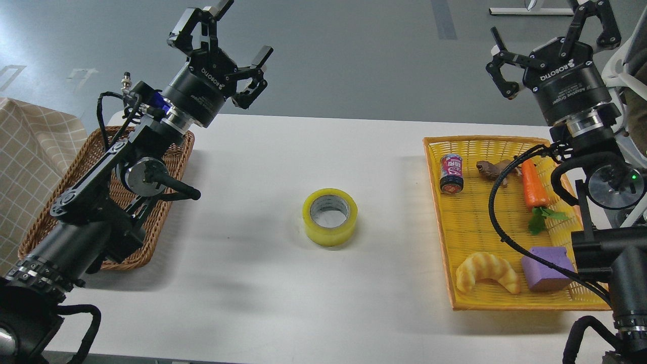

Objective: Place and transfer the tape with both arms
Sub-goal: 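Withdraw the right gripper up and away from the tape roll, then reach the left gripper toward the tape roll on the table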

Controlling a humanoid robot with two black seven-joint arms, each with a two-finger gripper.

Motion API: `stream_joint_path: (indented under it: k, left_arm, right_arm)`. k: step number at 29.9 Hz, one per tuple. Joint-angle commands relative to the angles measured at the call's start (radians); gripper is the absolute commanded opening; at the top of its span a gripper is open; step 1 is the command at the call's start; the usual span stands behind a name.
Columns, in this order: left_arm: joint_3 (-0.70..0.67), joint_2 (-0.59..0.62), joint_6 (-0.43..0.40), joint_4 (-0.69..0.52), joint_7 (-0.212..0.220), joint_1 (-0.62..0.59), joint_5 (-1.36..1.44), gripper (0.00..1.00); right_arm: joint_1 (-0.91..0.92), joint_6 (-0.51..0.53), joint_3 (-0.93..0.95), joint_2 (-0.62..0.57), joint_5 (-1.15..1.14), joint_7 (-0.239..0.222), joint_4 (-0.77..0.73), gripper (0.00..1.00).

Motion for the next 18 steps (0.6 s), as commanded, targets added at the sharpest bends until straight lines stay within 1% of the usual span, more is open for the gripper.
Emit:
stream_joint_path:
  k: [1,13,18]
  left_arm:
    - [0.008,0.001,0.000,-0.002,0.000,0.000,0.002,0.98]
    - [0.018,0.013,0.000,0.001,-0.001,0.001,0.057,0.98]
    - [0.096,0.042,0.000,-0.002,-0.006,-0.018,0.297,0.98]
  right_arm:
    - [-0.022,0.000,0.002,0.000,0.001,0.000,0.001,1.00]
    - [-0.057,0.000,-0.001,-0.029,0.000,-0.003,0.003,1.00]
    - [-0.076,0.000,0.002,-0.041,0.000,-0.002,0.011,1.00]
